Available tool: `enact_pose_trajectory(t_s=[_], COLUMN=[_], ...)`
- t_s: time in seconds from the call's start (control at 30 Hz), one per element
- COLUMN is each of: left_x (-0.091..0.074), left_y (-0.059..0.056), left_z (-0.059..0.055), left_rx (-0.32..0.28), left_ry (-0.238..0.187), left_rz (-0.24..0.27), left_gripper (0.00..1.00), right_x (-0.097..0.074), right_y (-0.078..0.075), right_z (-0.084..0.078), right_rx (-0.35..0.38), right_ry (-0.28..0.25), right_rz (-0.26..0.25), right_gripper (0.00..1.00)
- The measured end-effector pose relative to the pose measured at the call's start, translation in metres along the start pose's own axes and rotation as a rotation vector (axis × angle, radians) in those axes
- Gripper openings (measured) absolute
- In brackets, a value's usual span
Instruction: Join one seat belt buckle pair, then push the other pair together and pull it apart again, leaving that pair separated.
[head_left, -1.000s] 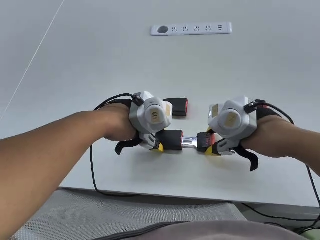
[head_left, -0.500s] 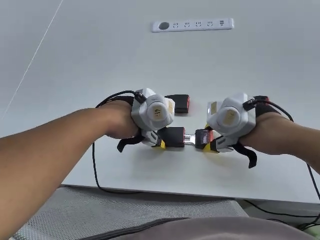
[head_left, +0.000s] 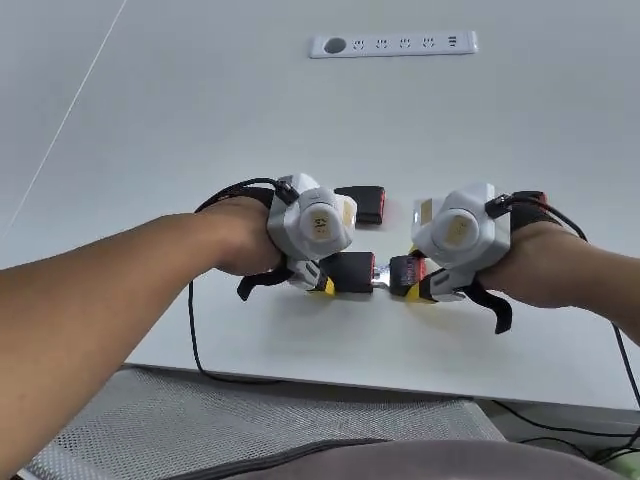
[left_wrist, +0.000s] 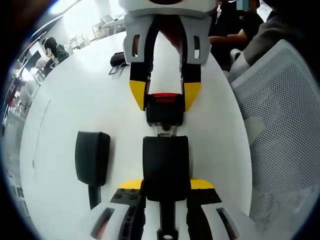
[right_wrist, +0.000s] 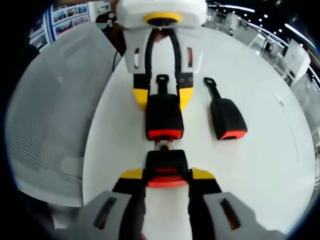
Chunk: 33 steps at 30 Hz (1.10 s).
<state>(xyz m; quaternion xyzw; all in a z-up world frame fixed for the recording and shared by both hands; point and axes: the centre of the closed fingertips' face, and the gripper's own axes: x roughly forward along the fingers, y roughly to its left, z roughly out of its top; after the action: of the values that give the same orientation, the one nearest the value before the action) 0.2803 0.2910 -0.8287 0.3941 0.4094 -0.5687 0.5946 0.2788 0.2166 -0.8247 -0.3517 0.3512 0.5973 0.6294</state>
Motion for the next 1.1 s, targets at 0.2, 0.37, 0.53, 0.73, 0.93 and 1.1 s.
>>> enact_pose_trajectory(t_s=[0.2,0.37,0.53,0.73,0.93,1.1], left_x=[0.000,0.000,0.000,-0.001,-0.001,-0.002], left_y=[0.000,0.000,-0.001,0.000,0.001,0.000], left_z=[0.000,0.000,0.000,-0.001,-0.001,-0.002], left_rx=[0.000,0.005,0.024,0.013,-0.011,-0.020], left_ry=[0.002,0.001,0.013,-0.005,-0.061,-0.064], left_rz=[0.001,0.000,-0.006,-0.010,-0.006,-0.008], left_gripper=[0.31,0.31,0.31,0.31,0.31,0.30], right_x=[0.003,0.005,0.002,0.001,0.001,0.002], right_y=[0.000,0.001,-0.005,-0.001,0.004,0.008], right_z=[0.006,0.010,0.013,0.011,0.009,0.008], right_rx=[0.001,0.014,-0.005,-0.008,-0.005,-0.003], right_ry=[-0.006,-0.010,-0.006,-0.006,-0.022,-0.028], right_rz=[0.007,0.003,-0.013,-0.013,0.002,0.007], right_gripper=[0.29,0.29,0.29,0.29,0.29,0.29])
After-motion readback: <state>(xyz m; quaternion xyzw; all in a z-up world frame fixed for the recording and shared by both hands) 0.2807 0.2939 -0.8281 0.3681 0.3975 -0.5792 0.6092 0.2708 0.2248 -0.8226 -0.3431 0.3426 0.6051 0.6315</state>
